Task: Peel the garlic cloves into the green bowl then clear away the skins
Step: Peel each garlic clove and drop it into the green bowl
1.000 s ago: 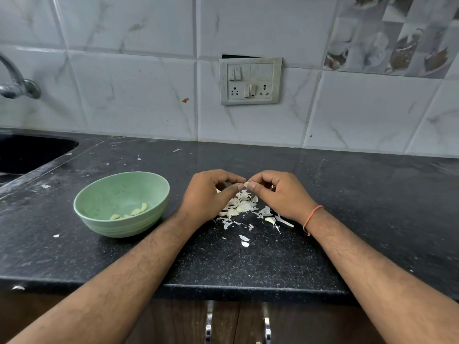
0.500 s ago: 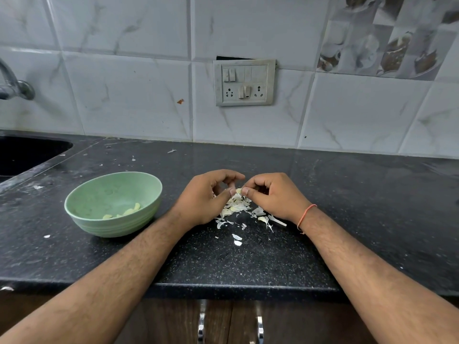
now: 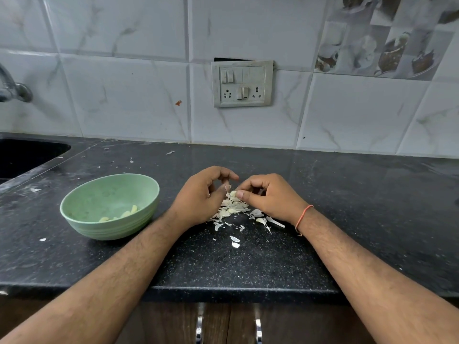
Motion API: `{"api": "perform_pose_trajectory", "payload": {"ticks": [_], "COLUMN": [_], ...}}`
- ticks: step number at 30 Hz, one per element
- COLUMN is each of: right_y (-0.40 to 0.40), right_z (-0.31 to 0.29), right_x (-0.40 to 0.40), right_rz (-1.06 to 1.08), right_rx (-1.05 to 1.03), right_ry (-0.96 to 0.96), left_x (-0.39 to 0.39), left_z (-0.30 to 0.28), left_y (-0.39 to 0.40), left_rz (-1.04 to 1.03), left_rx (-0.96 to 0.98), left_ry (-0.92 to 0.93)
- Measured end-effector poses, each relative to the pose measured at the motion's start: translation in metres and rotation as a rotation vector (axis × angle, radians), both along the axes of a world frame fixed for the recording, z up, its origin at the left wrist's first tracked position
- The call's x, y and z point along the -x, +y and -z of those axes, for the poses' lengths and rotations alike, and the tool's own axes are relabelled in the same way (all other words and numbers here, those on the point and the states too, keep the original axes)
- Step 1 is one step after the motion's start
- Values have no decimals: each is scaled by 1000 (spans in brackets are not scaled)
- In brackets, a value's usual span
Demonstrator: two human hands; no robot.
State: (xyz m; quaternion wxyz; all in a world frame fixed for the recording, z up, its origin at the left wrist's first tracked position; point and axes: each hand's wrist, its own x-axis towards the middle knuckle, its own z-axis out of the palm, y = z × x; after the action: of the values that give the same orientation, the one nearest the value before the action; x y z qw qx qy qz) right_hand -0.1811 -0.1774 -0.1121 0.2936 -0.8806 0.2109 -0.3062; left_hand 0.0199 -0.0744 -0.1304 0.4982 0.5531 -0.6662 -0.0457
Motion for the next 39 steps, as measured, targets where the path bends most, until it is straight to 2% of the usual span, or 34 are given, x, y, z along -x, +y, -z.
{"api": "perform_pose_trajectory", "payload": {"ticks": [3,6,10,15,21,28,34,39], "right_y": [-2,-1,1,6,2,-1,1,0], "right_z": [-1,-2,-3,-4,-2,1,-2,0], "right_x": [-1,0,-1,0,0,-2,-3,-3], "right_rz": [52,88,121,99,63,93,18,118], "right_rx": [20,14,16,-4,-36,29,-89,139], "right_ry": [-59,-102,-109,-123,-87,-67,-120,-60], "left_x": [-4,-4,0,0,-1,-1,0,3], "left_z": [0,0,-1,-2,-1,-2,-6,-8], "left_y": [-3,0,1,1,-1,-2,-1,3], "left_rz": [-61,-22,-43,-51,-43,113,215,131], "left_rx": [6,-38,-47,-44,-73,-199,-266,-198], "left_ry": [47,62,13,51,183,440,594,520]}}
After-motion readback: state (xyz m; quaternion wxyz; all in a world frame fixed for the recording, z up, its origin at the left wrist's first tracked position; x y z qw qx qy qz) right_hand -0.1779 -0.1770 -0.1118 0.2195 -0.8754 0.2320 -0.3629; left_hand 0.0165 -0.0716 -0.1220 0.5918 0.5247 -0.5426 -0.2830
